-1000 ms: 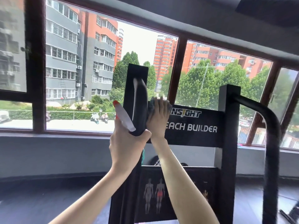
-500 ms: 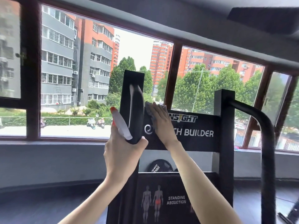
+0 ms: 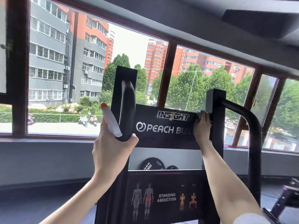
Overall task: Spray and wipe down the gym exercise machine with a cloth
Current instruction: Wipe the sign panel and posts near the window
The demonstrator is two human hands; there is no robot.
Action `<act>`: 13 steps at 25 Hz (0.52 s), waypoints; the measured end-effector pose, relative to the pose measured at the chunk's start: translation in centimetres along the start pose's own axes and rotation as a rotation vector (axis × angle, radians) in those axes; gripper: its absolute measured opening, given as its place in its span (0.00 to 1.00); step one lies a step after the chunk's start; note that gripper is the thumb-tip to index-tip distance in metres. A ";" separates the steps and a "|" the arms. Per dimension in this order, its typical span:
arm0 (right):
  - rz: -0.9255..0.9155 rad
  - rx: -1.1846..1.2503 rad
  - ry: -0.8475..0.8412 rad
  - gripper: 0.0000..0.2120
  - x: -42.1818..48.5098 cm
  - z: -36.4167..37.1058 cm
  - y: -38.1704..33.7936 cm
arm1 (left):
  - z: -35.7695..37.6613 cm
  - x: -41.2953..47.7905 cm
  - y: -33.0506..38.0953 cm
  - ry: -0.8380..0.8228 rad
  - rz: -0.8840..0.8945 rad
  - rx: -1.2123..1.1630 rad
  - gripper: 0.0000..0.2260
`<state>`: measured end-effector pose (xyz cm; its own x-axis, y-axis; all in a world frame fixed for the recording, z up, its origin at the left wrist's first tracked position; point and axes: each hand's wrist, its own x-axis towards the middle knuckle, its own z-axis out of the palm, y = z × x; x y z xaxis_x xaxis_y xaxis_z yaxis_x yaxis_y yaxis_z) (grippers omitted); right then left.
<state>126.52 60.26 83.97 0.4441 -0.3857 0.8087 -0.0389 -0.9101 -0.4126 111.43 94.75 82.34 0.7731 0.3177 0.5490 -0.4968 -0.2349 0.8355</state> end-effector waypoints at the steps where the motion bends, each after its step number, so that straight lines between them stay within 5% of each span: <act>1: 0.021 0.014 0.004 0.22 0.1 -0.4 0.1 | 0.0 0.0 0.0 0.001 -0.002 -0.004 0.17; 8: -0.030 0.231 0.216 0.18 -7.4 2.8 -4.8 | 0.1 -0.1 0.1 -0.002 -0.028 -0.039 0.15; 12: 0.346 0.394 0.236 0.15 -7.5 1.8 -7.0 | 0.0 -0.1 0.1 0.010 -0.031 -0.039 0.15; 13: 0.323 0.397 0.269 0.14 -8.0 2.0 -9.1 | 0.1 -0.1 0.1 0.011 -0.035 -0.037 0.15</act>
<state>125.15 71.90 80.43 0.2206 -0.7069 0.6720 0.2275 -0.6327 -0.7402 111.37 94.63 82.37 0.7859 0.3357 0.5192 -0.4837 -0.1893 0.8545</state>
